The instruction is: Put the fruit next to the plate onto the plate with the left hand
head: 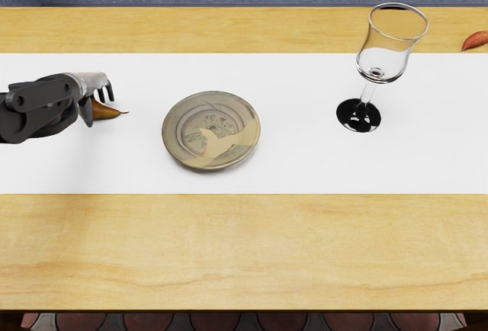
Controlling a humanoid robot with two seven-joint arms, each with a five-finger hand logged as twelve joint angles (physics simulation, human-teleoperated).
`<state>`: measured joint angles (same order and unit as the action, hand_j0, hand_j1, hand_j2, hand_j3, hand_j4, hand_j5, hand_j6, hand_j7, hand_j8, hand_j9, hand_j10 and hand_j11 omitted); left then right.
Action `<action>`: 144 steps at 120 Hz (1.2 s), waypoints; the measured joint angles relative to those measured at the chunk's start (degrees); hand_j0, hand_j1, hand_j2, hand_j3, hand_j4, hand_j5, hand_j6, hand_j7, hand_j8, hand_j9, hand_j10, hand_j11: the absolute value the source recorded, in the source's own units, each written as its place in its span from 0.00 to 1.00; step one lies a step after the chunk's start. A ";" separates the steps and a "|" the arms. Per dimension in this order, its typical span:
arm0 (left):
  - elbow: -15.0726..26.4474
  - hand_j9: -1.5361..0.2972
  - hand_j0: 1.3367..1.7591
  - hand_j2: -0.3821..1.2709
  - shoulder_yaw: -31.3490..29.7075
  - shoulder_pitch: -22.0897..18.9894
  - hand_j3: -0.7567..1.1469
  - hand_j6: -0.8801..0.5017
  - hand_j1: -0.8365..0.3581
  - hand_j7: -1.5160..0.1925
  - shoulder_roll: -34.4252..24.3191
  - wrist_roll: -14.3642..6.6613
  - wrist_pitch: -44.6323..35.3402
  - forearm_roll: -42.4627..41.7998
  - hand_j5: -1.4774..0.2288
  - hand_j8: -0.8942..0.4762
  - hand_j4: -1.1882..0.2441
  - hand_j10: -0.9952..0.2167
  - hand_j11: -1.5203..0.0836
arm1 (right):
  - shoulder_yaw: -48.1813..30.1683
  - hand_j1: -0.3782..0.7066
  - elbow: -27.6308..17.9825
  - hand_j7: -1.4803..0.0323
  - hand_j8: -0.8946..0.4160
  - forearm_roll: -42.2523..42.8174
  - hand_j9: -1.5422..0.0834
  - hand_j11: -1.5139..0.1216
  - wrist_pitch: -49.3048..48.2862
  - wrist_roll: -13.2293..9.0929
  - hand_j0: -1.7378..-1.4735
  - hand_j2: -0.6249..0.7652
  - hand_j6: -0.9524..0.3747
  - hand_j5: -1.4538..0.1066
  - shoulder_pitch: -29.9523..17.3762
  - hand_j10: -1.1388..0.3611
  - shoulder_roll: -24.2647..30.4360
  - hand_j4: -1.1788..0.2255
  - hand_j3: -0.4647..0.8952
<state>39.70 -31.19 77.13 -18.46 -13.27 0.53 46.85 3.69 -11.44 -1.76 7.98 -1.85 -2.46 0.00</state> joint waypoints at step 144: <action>0.14 0.33 0.75 0.41 -0.54 -1.01 0.40 0.25 0.44 0.35 0.09 -0.10 0.05 -0.31 0.32 0.26 0.41 0.24 0.37 | 0.00 0.06 0.01 0.95 0.66 0.00 0.93 0.90 0.01 0.00 0.30 0.45 0.70 0.91 0.00 0.74 0.00 0.82 0.34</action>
<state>39.83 -31.74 76.11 -18.37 -13.37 0.58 46.55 3.69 -11.43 -1.76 7.98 -1.84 -2.46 0.00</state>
